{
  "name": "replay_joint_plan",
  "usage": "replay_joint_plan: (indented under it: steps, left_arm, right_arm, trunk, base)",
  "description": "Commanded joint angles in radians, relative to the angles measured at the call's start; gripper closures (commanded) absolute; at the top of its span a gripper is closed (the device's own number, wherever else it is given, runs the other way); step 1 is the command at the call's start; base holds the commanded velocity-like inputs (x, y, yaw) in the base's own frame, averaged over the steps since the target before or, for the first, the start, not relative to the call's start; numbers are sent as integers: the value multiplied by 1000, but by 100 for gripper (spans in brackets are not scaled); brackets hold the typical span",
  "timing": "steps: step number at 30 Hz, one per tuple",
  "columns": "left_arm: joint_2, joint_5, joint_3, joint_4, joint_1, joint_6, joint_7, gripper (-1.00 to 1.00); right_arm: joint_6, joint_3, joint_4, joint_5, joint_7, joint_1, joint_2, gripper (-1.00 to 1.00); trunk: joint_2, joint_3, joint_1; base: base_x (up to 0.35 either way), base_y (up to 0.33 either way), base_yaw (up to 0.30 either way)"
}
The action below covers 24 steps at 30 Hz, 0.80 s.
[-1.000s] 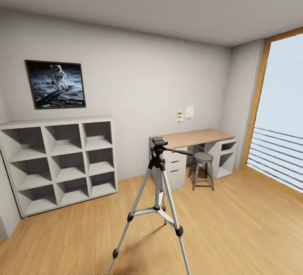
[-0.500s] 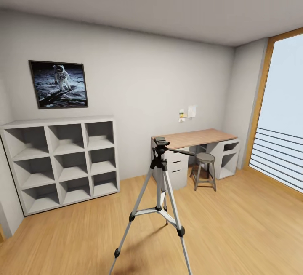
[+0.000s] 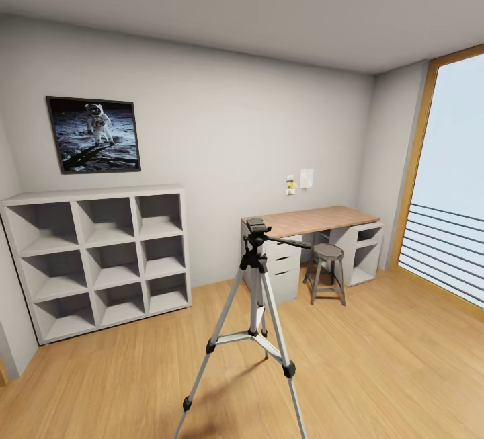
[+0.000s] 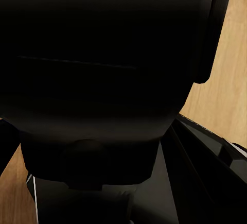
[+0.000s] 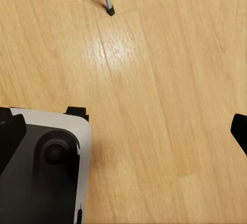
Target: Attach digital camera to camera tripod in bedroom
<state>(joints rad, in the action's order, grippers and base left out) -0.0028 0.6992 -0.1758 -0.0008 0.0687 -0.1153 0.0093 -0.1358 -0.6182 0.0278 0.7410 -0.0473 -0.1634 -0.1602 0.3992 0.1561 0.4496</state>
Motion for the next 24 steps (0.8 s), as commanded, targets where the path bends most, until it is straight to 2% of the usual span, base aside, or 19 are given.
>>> replay_joint_plan:
  steps: [1,13,24]
  left_arm:
    - [0,6,-9,1,0,-3,0,100]
    - [0,6,-10,1,0,-3,0,100]
    - [0,6,-10,1,0,-3,-2,100]
  right_arm:
    - [-5,-8,2,2,-2,-1,0,-100]
    - [-7,-9,1,2,-1,-1,1,-100]
    - [-5,-8,1,1,-1,-1,2,-100]
  trunk:
    - [1,0,0]
    - [1,0,0]
    - [1,0,0]
  base:
    - [0,0,0]
    - [1,0,0]
    - [266,0,0]
